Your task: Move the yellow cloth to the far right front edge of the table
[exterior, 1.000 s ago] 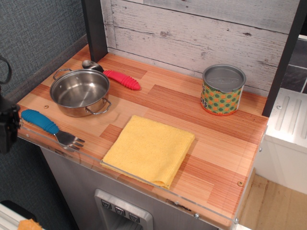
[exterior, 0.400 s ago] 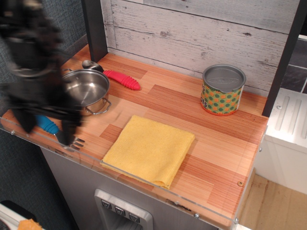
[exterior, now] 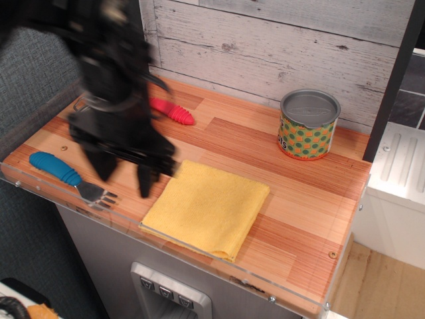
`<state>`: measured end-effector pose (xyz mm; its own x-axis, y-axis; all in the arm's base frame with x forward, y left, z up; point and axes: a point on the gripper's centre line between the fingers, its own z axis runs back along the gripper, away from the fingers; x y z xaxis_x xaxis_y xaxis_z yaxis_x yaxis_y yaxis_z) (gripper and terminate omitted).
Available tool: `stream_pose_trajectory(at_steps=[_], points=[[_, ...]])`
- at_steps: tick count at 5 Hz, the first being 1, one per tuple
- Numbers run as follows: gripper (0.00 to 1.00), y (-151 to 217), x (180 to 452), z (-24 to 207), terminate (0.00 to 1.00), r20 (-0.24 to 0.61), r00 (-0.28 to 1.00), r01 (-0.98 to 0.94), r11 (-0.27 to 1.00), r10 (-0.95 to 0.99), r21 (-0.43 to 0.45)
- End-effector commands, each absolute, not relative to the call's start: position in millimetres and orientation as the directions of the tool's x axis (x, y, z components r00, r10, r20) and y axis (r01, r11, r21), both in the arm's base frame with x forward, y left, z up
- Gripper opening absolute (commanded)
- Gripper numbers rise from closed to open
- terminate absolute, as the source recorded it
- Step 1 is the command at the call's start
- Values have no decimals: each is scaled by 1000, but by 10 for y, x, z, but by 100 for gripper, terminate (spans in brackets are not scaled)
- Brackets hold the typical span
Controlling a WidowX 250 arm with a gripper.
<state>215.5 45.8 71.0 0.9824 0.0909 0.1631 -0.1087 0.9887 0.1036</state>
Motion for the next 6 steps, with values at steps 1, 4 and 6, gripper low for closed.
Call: stream_pose_trajectory(at_steps=[1,4,6], points=[[0,290,2507,466,0,194,980,-71,994,52,89],[0,194,2737,93,0,229,973,-32,998,19,51],[0,-45,2798,60,0,235,971,-49,998,41,29]])
